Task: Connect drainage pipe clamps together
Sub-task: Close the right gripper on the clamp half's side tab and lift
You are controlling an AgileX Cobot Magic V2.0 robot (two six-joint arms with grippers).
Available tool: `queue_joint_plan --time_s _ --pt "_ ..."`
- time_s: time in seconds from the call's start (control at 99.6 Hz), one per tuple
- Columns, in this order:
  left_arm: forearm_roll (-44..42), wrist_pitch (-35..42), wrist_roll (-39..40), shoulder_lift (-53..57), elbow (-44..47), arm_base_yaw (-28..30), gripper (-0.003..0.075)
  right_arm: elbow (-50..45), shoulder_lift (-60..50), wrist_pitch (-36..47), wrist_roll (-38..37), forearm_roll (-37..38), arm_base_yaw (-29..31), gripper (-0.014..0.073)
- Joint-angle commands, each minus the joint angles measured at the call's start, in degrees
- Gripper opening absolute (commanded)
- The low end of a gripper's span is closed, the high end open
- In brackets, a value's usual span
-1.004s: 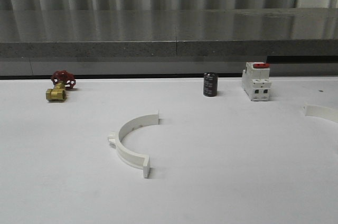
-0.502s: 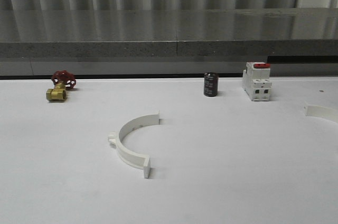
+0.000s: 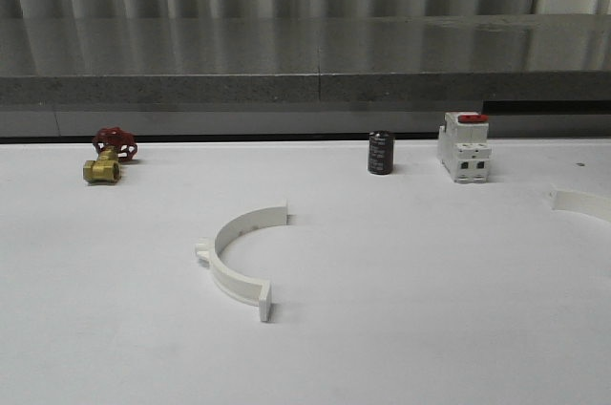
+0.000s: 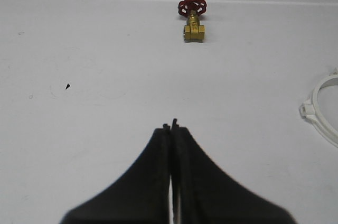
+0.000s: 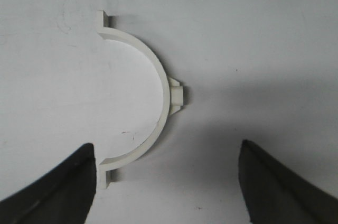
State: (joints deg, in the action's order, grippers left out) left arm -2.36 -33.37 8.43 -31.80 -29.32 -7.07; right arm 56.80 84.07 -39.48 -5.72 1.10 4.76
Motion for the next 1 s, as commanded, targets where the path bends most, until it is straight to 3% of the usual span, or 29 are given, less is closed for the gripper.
queue_joint_plan --time_s 0.0,0.703,0.994 --pt "0.44 4.00 0.14 -0.11 -1.37 -0.38 -0.0020 3.78 2.37 1.39 2.69 0.49 0.56 0.0558" --pt "0.44 4.00 0.14 -0.11 -1.37 -0.38 -0.0020 9.98 18.07 3.78 4.86 0.49 0.64 0.0558" --pt "0.44 4.00 0.14 -0.11 -1.37 -0.38 -0.0020 9.98 20.80 5.24 4.86 0.07 1.31 0.0505"
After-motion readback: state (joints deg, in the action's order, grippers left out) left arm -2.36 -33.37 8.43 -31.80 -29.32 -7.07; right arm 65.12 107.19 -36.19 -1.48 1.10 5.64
